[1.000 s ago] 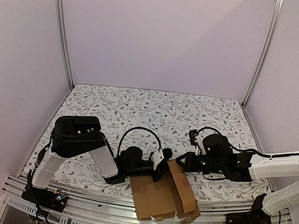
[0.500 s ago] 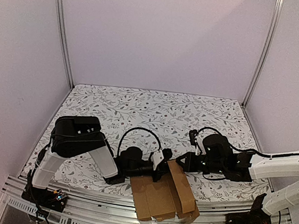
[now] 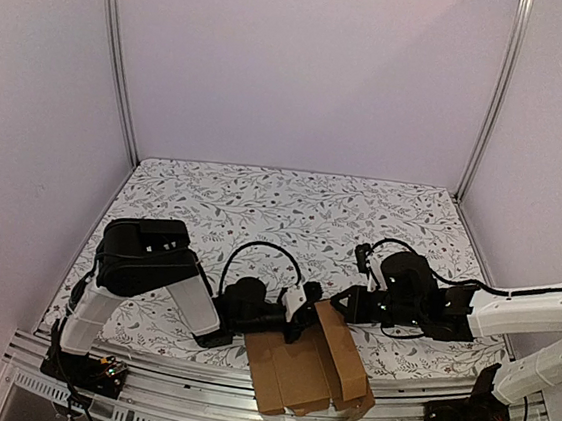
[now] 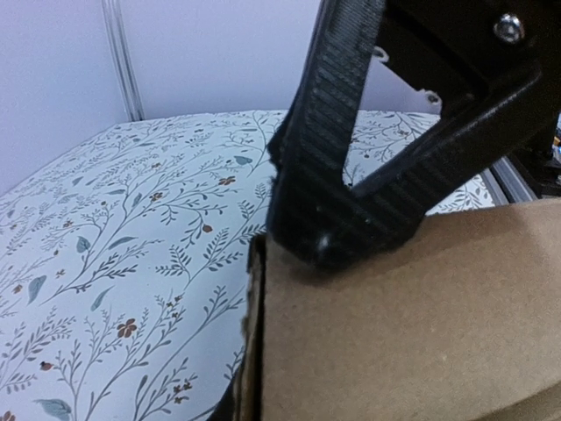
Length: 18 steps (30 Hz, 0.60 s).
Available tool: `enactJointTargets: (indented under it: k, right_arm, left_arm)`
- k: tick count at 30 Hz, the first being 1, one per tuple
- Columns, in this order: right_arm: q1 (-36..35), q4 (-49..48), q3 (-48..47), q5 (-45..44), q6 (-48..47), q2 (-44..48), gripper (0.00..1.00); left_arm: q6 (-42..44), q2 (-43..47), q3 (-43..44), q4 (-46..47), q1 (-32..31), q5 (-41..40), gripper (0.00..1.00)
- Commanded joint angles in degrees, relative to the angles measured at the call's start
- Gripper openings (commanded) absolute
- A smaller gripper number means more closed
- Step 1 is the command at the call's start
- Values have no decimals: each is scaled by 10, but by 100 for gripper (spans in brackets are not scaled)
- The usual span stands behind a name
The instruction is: Fold the paper box
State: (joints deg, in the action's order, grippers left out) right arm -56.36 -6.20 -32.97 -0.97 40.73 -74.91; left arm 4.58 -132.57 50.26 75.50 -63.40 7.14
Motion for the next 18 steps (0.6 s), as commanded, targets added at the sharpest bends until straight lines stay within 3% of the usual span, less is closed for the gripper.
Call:
enactJointTargets:
  k: [1,3,10,18]
  right_arm:
    - [-3,34,-3,3,-1,-8,2]
    - [-3,34,-3,4,0,-8,2]
    - [-3,35,-8,3,-2,-6,3]
    - [-3,129,-63,-17,-39,31,23]
  left_arm:
    - [3,-10,14,-7,-5,15,6]
    - [2,-12,17,-8,-5,18,0]
    - [9,-7,9,-6,-5,9,0]
    - [1,17,-16,-7,-3,-62,0]
